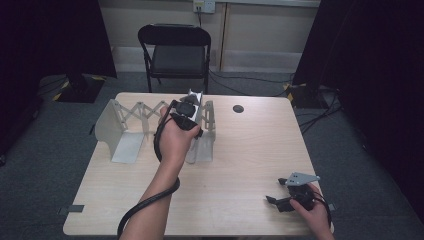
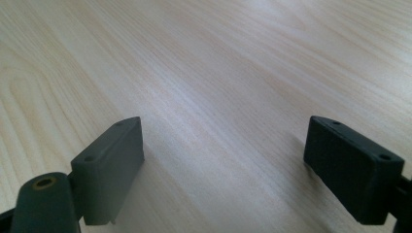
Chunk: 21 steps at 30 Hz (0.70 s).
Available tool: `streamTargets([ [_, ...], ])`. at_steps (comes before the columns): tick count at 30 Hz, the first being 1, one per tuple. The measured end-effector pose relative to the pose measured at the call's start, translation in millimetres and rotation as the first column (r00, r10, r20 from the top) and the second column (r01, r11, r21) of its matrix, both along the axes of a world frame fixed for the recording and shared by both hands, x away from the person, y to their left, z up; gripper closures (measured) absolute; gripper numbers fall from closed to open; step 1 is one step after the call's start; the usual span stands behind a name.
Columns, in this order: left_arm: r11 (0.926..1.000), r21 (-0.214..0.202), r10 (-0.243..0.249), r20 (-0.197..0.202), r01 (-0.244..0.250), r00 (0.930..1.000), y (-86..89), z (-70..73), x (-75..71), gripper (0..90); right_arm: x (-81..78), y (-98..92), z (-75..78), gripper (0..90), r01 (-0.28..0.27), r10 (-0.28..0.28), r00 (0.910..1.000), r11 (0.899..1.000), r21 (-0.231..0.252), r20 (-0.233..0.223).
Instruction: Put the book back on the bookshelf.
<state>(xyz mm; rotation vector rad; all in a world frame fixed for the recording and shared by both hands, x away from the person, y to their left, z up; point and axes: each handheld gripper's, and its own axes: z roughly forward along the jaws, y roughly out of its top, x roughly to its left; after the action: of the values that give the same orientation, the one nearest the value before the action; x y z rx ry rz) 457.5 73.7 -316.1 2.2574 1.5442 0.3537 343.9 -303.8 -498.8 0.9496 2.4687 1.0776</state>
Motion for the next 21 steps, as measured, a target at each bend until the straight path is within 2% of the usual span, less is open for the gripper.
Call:
streamTargets([
  [1, 1.0, 0.002, 0.003, -0.006, -0.003, 1.0, 0.1, 0.1, 0.1, 47.4, 0.0, 0.0, 0.0, 14.1, 0.0, 0.0, 1.0, 1.0, 0.0, 0.0],
  [10, 0.9976, 0.013, 0.068, -0.037, -0.067, 0.997, -5.9, 3.0, 1.2, 50.2, 0.0, 0.0, 0.0, 14.1, 0.0, 0.0, 1.0, 1.0, 0.0, 0.0],
  [21, 0.9961, 0.019, 0.087, -0.07, -0.086, 0.9937, -20.5, 5.6, 1.5, 49.2, 0.0, 0.0, 0.0, 14.1, 0.0, 0.0, 1.0, 1.0, 0.0, 0.0],
])
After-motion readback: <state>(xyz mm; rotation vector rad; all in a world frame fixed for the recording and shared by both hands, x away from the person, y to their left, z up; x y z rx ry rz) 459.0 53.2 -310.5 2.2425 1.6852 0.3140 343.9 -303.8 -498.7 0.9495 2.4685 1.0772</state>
